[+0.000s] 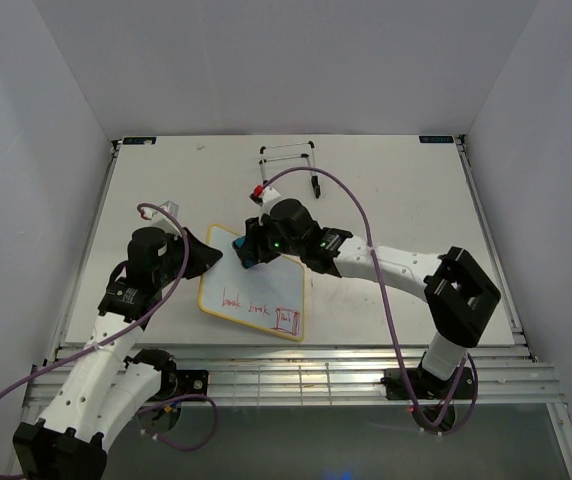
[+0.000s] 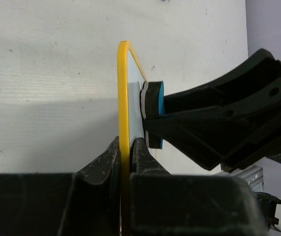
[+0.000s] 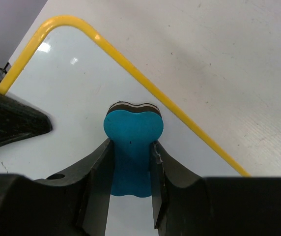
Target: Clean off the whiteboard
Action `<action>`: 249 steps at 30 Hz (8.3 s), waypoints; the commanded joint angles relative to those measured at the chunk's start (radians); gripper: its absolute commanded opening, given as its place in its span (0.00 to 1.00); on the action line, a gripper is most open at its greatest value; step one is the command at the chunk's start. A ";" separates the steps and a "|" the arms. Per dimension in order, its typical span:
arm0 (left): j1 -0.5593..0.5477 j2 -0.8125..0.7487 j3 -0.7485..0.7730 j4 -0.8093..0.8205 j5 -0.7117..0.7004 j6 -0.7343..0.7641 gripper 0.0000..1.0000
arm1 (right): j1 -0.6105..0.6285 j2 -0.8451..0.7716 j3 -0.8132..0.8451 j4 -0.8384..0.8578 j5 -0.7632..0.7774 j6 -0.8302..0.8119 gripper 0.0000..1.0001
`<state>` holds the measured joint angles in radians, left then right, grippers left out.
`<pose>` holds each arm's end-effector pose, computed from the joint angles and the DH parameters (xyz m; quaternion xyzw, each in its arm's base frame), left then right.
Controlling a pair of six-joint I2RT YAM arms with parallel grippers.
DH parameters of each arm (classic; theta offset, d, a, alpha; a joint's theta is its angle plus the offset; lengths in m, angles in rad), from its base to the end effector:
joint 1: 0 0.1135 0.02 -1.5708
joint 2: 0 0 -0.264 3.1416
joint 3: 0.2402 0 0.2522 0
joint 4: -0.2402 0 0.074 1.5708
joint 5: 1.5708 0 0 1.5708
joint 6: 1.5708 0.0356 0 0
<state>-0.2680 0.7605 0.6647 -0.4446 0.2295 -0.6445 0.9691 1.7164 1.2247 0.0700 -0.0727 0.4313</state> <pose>0.1632 -0.0532 0.2759 -0.1064 0.8598 -0.3051 0.3955 0.2257 0.3333 0.2671 -0.2419 0.8035 0.3733 0.3957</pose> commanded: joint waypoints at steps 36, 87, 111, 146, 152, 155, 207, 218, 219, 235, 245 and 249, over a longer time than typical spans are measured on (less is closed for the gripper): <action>-0.040 -0.023 -0.008 -0.077 -0.027 0.115 0.00 | 0.379 -0.004 0.131 -0.139 0.313 0.297 0.08; -0.042 -0.082 -0.004 -0.106 -0.122 0.083 0.00 | 0.444 -0.032 0.084 -0.180 0.401 0.478 0.08; -0.042 -0.081 -0.005 -0.106 -0.124 0.083 0.00 | 0.441 -0.077 -0.277 -0.125 0.416 0.604 0.08; -0.042 -0.084 0.006 -0.132 -0.188 0.068 0.00 | 0.379 -0.061 -0.679 0.008 0.389 0.696 0.08; -0.043 -0.092 0.012 -0.147 -0.214 0.055 0.00 | 0.376 -0.087 -0.718 0.010 0.369 0.695 0.08; -0.043 -0.096 0.013 -0.151 -0.249 0.052 0.00 | 0.376 -0.103 -0.745 0.014 0.352 0.692 0.08; -0.045 -0.089 0.027 -0.207 -0.440 -0.018 0.00 | 0.326 -0.176 -0.678 0.264 0.251 0.494 0.08; -0.045 -0.076 0.026 -0.203 -0.427 -0.015 0.00 | 0.255 -0.052 -0.778 0.340 0.212 0.501 0.08; -0.045 -0.075 0.026 -0.204 -0.426 -0.015 0.00 | 0.250 -0.034 -0.778 0.344 0.205 0.498 0.08; -0.045 -0.043 0.024 -0.194 -0.397 -0.001 0.00 | 0.154 -0.051 -0.803 0.277 0.174 0.420 0.08; -0.045 -0.026 0.021 -0.180 -0.368 0.011 0.00 | 0.169 -0.196 -0.601 0.249 0.110 0.371 0.08; -0.045 -0.024 0.019 -0.177 -0.364 0.012 0.00 | 0.197 -0.235 -0.478 0.215 0.093 0.353 0.08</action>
<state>-0.3031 0.6891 0.7288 -0.5297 -0.0940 -0.7109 1.1206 1.5208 0.6369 0.3122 0.1204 0.8242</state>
